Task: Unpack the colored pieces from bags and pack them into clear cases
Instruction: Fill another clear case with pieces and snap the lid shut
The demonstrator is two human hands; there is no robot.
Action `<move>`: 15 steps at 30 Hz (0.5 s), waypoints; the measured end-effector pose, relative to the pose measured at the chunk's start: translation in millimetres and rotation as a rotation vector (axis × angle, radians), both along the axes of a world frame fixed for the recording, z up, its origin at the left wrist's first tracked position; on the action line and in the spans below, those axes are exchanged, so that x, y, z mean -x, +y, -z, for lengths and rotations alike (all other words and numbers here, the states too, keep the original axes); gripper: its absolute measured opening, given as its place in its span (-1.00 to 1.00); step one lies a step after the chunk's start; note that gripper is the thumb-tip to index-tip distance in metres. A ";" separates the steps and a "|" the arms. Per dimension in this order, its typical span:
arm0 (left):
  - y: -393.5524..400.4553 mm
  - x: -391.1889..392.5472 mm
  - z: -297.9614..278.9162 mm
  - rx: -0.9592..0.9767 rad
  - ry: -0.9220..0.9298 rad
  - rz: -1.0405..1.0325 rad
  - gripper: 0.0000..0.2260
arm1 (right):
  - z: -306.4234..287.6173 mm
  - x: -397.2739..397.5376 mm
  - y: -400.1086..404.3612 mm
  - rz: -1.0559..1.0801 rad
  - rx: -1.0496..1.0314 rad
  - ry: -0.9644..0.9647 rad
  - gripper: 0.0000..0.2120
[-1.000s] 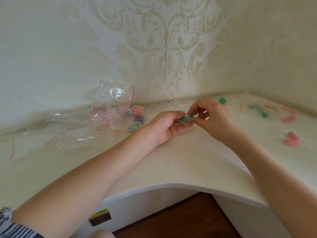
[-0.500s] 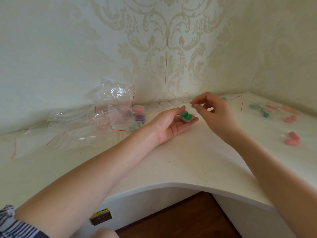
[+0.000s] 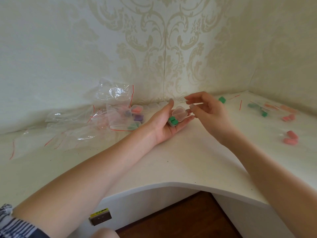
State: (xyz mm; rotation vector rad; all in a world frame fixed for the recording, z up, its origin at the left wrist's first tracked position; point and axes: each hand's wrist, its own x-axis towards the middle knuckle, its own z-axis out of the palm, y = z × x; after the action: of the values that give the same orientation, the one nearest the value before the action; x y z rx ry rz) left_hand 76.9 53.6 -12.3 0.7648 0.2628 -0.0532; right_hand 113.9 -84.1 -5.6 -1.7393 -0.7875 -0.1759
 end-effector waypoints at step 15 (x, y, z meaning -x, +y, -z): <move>13.0 -7.2 7.3 -0.168 -0.110 0.027 -0.70 | 7.6 8.8 -0.3 -0.116 0.312 -0.091 -0.84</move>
State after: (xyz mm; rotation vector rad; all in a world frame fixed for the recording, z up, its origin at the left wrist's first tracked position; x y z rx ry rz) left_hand 84.1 66.6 -19.6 0.9351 0.1533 -0.0148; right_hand 105.1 -84.3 -13.2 -1.9817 -1.0223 -0.0555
